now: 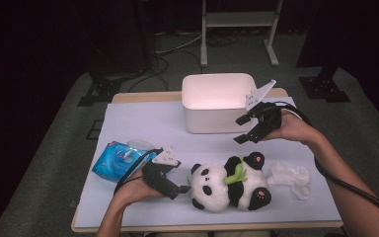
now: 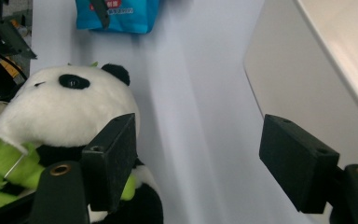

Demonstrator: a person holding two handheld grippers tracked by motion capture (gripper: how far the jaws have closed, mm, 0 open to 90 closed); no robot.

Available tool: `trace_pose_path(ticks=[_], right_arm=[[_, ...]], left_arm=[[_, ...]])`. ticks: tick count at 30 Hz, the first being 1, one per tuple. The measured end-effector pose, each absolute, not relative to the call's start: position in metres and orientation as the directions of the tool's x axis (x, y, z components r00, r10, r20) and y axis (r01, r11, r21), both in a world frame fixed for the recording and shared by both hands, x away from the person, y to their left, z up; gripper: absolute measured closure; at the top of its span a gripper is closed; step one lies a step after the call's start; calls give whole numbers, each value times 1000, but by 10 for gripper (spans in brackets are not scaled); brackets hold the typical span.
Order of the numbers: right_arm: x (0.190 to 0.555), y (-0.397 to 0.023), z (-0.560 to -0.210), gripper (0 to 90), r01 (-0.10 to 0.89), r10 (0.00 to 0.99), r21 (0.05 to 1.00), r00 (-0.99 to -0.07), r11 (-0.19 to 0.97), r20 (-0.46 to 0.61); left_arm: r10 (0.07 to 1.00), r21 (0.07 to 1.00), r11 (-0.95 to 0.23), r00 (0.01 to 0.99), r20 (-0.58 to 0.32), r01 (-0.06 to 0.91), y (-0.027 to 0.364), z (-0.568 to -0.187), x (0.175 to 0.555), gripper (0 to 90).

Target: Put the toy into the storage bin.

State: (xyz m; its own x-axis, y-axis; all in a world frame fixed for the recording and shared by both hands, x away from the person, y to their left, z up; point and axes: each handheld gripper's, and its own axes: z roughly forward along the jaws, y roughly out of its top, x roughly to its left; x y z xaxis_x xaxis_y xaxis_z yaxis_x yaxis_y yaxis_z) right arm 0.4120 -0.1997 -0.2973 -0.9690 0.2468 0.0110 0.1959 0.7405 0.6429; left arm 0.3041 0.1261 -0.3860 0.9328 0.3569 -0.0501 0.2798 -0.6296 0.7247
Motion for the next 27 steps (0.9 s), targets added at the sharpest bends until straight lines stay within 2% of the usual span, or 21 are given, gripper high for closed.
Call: trace_pose_path(ticks=[27], right_arm=[[456, -165, -283, 288, 142, 201, 605, -979, 783, -30]], left_arm=[[357, 739, -614, 933, -52, 276, 131, -381, 297, 105]])
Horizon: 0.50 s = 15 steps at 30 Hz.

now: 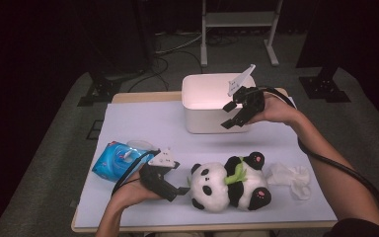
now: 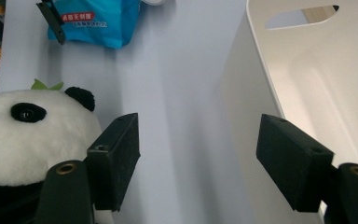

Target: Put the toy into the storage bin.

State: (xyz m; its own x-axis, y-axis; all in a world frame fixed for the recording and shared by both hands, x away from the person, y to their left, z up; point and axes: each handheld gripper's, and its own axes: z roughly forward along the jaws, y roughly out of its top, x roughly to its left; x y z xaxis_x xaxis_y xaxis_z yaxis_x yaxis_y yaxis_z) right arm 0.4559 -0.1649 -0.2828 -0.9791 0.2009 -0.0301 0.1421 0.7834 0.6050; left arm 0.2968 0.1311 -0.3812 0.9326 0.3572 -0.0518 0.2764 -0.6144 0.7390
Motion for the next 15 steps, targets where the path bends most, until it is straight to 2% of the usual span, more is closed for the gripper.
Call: trace_pose_path(ticks=[15], right_arm=[[471, -160, -283, 313, 128, 188, 588, -981, 799, -42]], left_arm=[[365, 745, -603, 929, -61, 286, 136, -380, 298, 105]])
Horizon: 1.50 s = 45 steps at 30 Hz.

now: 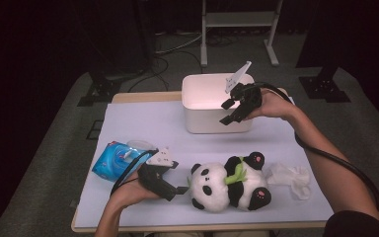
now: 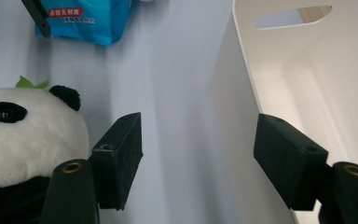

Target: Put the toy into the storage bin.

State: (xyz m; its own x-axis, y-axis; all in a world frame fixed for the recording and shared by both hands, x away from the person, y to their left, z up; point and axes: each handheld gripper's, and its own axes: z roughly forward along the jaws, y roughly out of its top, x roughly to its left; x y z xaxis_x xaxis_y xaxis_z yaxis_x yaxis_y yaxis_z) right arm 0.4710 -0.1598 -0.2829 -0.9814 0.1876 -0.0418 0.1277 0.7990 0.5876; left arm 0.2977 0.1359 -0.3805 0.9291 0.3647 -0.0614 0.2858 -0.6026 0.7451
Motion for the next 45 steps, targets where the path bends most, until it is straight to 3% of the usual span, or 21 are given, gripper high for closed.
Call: trace_pose_path(ticks=[27, 34, 39, 45], right_arm=[[504, -148, -293, 356, 148, 211, 551, -976, 821, -52], [510, -145, -303, 468, 158, 216, 536, -975, 829, -46], [512, -143, -308, 633, 157, 214, 516, -975, 842, -53], [512, -139, -312, 758, 151, 207, 496, -976, 855, -60]], left_arm=[[368, 765, -573, 926, -79, 293, 143, -377, 299, 105], [368, 762, -578, 926, -78, 294, 144, -378, 298, 106], [374, 762, -576, 924, -76, 296, 144, -377, 298, 106], [378, 763, -572, 923, -79, 300, 144, -378, 298, 106]])
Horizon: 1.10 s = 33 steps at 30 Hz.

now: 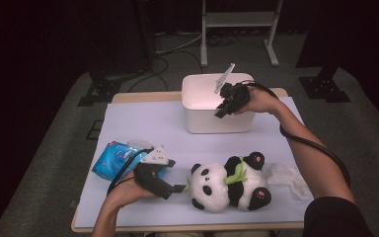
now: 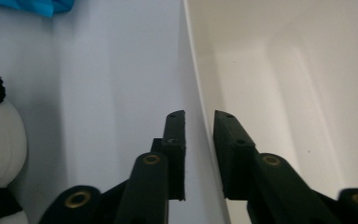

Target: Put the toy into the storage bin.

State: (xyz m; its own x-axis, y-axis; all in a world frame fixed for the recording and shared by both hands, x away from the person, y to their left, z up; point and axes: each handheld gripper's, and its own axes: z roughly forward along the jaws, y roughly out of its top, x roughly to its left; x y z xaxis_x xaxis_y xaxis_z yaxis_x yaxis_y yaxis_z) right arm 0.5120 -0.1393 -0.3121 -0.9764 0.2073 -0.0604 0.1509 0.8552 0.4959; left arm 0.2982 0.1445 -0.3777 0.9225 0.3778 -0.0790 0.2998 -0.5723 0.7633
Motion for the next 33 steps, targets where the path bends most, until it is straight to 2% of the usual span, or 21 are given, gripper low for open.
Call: trace_pose_path(ticks=[7, 33], right_arm=[[515, -141, -313, 826, 159, 208, 500, -977, 851, -43], [492, -141, -311, 852, 139, 150, 490, -989, 861, 17]], left_arm=[[381, 760, -576, 921, -76, 301, 146, -378, 299, 106], [366, 755, -588, 928, -71, 290, 141, -377, 297, 105]])
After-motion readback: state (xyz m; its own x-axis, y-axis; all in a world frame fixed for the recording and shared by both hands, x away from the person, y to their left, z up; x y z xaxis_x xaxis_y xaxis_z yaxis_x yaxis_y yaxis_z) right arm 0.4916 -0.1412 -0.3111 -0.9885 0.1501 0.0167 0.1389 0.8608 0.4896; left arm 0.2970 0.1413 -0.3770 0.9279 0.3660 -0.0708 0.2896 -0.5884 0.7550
